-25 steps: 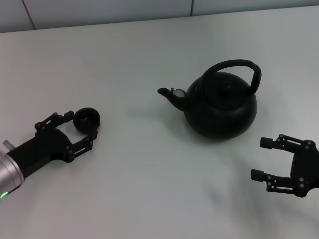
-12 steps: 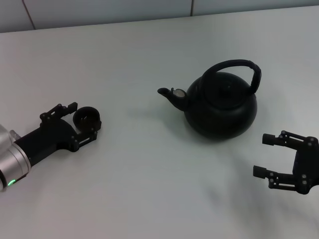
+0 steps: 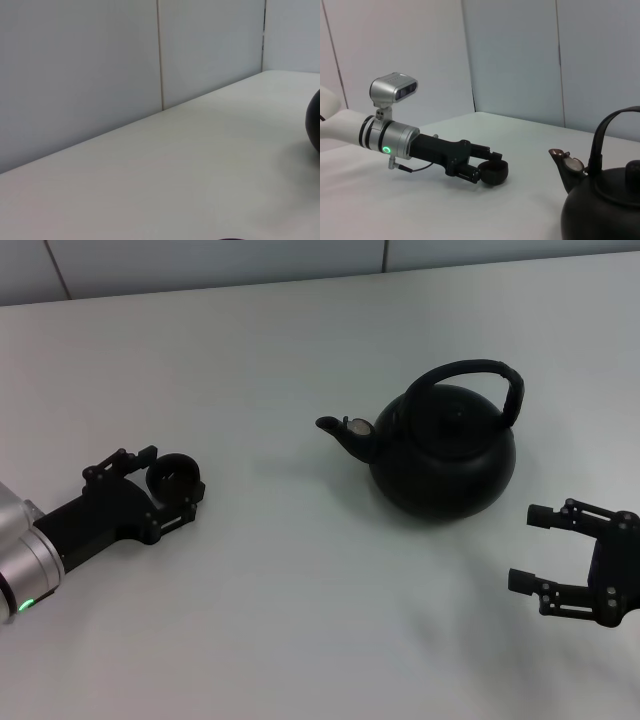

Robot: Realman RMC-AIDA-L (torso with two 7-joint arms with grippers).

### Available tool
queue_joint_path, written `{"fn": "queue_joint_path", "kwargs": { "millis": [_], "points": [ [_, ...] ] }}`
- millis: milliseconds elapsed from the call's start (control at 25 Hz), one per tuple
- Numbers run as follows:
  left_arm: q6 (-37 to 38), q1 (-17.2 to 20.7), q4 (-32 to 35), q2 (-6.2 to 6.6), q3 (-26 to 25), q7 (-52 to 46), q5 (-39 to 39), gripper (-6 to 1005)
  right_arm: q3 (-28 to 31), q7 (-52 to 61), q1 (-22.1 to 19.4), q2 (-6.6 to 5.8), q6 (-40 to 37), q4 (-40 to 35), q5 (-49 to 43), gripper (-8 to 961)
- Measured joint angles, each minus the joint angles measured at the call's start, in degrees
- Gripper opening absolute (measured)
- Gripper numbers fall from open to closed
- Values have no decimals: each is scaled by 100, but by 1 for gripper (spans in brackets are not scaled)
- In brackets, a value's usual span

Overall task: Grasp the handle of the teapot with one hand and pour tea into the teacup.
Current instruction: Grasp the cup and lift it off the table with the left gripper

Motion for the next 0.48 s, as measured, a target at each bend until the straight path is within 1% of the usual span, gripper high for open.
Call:
{"fn": "queue_joint_path", "kwargs": {
  "millis": [360, 480],
  "points": [
    [-5, -1, 2, 0, 22, -20, 22, 798, 52, 0, 18, 0, -4, 0, 0, 802],
    [63, -1, 2, 0, 21, -30, 2, 731, 52, 0, 26, 0, -4, 0, 0, 801]
  ]
}}
